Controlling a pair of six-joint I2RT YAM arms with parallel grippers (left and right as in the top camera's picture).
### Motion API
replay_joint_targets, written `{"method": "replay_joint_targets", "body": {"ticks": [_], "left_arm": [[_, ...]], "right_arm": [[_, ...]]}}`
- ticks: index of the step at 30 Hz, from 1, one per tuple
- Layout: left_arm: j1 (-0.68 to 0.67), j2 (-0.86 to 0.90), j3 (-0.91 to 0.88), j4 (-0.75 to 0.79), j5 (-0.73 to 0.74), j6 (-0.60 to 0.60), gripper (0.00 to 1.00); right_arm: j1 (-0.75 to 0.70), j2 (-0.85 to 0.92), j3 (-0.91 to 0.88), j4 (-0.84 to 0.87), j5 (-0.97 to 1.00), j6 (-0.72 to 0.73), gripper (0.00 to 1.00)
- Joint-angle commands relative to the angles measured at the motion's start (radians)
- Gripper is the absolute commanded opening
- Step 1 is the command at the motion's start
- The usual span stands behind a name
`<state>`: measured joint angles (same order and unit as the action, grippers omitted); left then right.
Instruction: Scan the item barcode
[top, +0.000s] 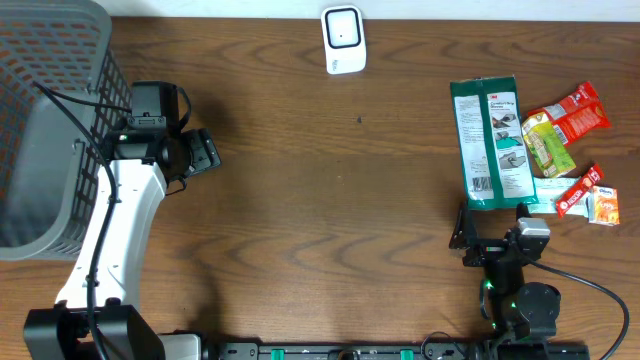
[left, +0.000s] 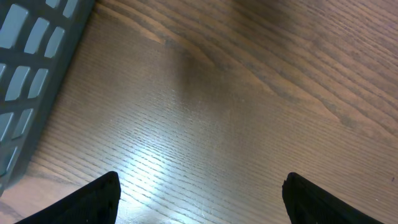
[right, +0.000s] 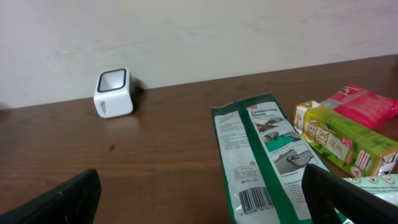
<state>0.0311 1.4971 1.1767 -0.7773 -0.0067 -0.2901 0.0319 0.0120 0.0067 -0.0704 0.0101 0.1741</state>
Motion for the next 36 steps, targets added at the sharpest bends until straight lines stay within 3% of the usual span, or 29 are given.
{"method": "replay_joint_targets", "body": {"ticks": [1, 8, 16, 27, 36], "left_arm": [[0.002, -0.015, 0.005, 0.000, -0.009, 0.001, 0.85], [0.002, -0.209, 0.005, 0.001, -0.062, 0.032, 0.84], [0.002, -0.706, 0.005, -0.006, -0.066, 0.031, 0.85], [0.000, -1.094, -0.008, -0.210, -0.065, 0.031, 0.84], [0.000, -1.394, -0.259, -0.207, -0.065, 0.025, 0.84]], "right_arm": [[-0.006, -0.006, -0.002, -0.005, -0.008, -0.014, 0.99], [-0.006, -0.006, -0.002, -0.005, -0.008, -0.014, 0.99], [-0.006, -0.006, -0.002, -0.005, -0.008, -0.014, 0.99], [-0.006, -0.006, -0.002, -0.005, -0.008, -0.014, 0.99], [-0.006, -0.006, -0.002, -0.005, -0.008, -0.014, 0.99]]}}
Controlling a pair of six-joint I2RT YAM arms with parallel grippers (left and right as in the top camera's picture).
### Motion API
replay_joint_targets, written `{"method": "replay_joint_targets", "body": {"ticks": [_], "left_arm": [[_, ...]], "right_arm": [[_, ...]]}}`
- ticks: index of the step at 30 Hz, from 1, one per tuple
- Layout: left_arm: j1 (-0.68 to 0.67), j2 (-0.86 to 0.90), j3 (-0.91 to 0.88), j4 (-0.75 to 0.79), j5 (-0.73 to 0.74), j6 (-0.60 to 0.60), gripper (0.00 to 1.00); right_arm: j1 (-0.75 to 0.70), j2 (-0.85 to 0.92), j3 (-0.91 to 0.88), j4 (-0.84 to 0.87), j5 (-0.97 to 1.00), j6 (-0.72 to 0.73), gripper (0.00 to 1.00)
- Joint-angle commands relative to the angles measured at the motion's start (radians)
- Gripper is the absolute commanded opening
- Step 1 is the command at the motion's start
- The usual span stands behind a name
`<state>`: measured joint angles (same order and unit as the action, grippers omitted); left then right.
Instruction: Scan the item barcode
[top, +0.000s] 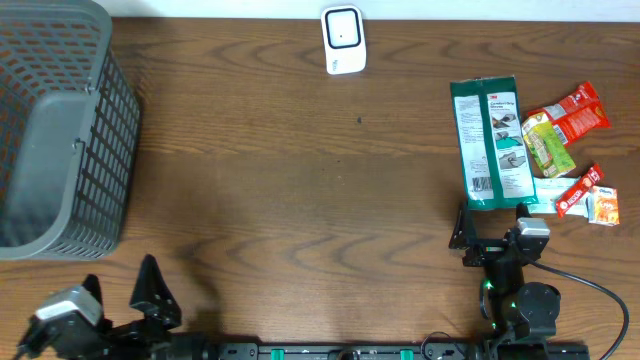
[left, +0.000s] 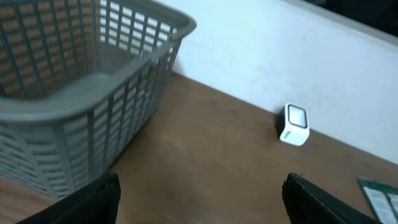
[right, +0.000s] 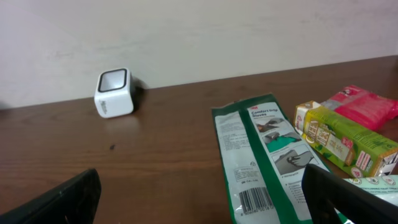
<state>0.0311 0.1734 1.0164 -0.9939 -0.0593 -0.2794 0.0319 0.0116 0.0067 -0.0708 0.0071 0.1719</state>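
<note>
The white cube scanner (top: 343, 40) stands at the table's far edge, also seen from the left wrist as the scanner (left: 294, 125) and from the right wrist as the scanner (right: 114, 93). A green and white package (top: 492, 143) lies flat at the right, its barcode (right: 256, 199) facing up at the near end. My right gripper (top: 490, 228) sits just in front of that package (right: 261, 155), open and empty. My left gripper (top: 125, 292) is at the front left edge, open and empty (left: 199, 202).
A grey mesh basket (top: 55, 130) fills the left side of the table; it is the basket (left: 93, 87) close ahead in the left wrist view. Several small snack packets (top: 565, 125) lie right of the green package. The wooden table (top: 300, 180) spreads between them.
My left arm was stretched out beside the basket with its gripper facing down at the table; now it is back at the front left edge, facing basket and scanner. The right arm has not moved.
</note>
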Motion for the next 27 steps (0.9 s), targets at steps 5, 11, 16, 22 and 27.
{"method": "replay_joint_targets", "body": {"ticks": [5, 11, 16, 22, 27], "left_arm": [[-0.001, -0.168, -0.290, 0.178, -0.012, -0.007, 0.84], [-0.005, -0.171, -0.484, 0.656, 0.007, -0.027, 0.85], [-0.004, -0.171, -0.678, 1.052, 0.007, -0.048, 0.84], [-0.004, -0.171, -0.849, 1.286, 0.026, -0.048, 0.85], [-0.004, -0.171, -0.934, 1.292, 0.026, -0.048, 0.85]], "right_arm": [[-0.006, -0.006, -0.002, -0.004, -0.005, -0.012, 0.99], [-0.006, -0.006, -0.002, -0.004, -0.005, -0.012, 0.99], [-0.006, -0.006, -0.002, -0.004, -0.005, -0.012, 0.99], [-0.006, -0.006, -0.002, -0.004, -0.005, -0.012, 0.99], [-0.006, -0.006, -0.002, -0.004, -0.005, -0.012, 0.99]]}}
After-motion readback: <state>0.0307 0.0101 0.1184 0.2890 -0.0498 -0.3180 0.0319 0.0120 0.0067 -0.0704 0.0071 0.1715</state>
